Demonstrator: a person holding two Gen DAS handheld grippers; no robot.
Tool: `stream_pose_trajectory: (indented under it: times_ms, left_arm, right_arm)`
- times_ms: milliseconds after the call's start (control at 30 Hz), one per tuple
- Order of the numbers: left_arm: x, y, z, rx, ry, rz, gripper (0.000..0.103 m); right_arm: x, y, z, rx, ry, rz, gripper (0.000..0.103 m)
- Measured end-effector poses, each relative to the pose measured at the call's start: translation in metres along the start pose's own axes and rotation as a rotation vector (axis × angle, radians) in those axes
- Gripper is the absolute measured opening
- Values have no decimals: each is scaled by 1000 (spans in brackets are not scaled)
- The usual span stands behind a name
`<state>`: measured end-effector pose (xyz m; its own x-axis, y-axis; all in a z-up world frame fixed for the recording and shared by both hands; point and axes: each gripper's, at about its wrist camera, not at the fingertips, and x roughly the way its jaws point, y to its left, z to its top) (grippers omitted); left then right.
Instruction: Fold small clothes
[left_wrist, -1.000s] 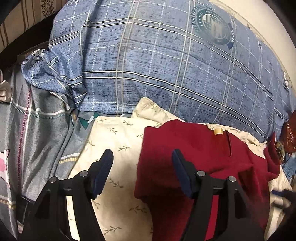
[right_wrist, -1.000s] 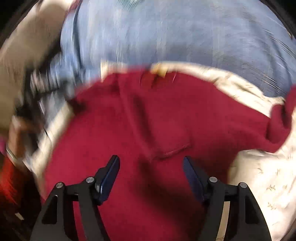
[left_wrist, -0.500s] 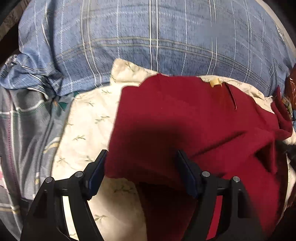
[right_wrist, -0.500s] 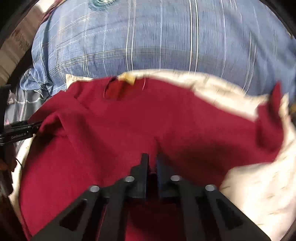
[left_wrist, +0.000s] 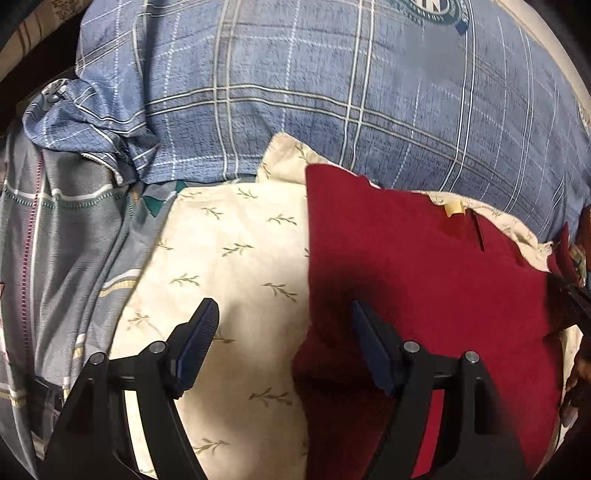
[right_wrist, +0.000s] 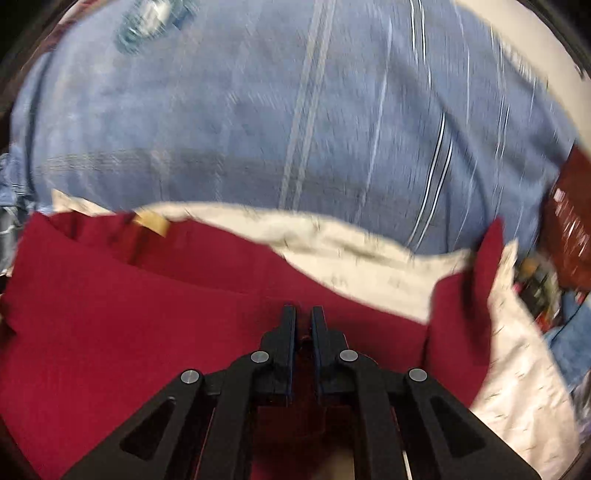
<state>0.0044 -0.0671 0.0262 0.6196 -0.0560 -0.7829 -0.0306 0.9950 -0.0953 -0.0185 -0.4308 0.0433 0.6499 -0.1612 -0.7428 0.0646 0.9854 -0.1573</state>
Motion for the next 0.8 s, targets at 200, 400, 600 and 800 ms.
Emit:
stream_pose_trajectory:
  times_ms: [200, 400, 600, 800]
  left_arm:
    - [11, 2, -2, -8, 27, 34, 75]
    - [9, -1, -1, 2, 8, 50, 74]
    - [-17, -4, 4, -14, -79, -17, 74]
    - [-13, -9, 5, -13, -64, -37, 74]
  right_arm:
    - [-35, -20, -12, 116, -39, 20, 39]
    - [1, 14, -19, 58, 94, 131, 31]
    - [-25, -16, -15, 183, 30, 203, 39]
    - [-43, -59, -28, 242, 41, 196, 67]
